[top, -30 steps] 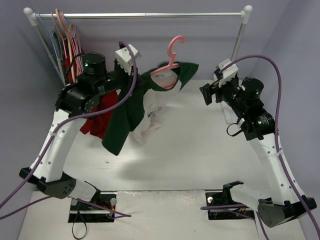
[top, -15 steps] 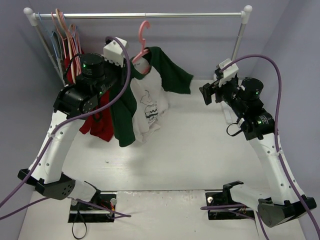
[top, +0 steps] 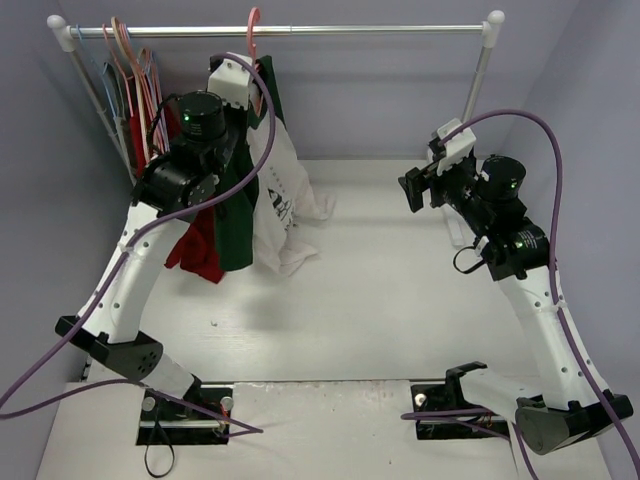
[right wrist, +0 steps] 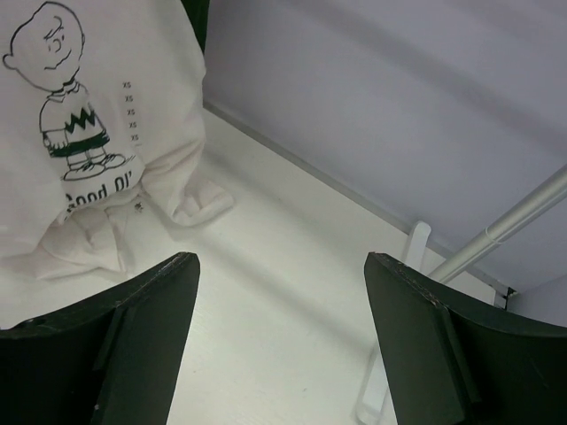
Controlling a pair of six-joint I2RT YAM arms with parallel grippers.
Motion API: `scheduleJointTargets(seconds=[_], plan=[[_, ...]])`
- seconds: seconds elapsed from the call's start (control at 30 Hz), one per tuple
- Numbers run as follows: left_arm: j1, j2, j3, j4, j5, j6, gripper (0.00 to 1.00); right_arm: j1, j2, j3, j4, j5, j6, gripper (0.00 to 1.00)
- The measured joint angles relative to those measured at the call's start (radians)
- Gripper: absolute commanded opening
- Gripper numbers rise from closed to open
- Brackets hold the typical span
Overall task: Place the t-shirt on the hanger
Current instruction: Place the hanger at the clothesline.
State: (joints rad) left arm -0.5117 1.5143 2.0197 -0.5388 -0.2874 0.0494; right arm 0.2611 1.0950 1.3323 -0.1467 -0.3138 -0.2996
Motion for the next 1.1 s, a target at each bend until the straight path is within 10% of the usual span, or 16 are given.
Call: scheduleJointTargets(seconds=[0.43, 0.8, 1.1], plan=[[0.000, 0.131, 0.075, 0.077, -0.027, 0.004, 0.00, 0.000, -0.031, -0.029, -0.015, 0.004, -0.008, 0.77], [0.002, 0.122, 0.074, 0.053, -0.045, -0.028, 0.72, 0.000, -0.077, -0.080, -0.041, 0.003, 0.000, 0.78], [0.002, -0.086, -0.012, -0.048, -0.061, -0.032, 0.75, 0.000, -0.130, -0.121, -0.049, 0.054, 0.024, 0.95]])
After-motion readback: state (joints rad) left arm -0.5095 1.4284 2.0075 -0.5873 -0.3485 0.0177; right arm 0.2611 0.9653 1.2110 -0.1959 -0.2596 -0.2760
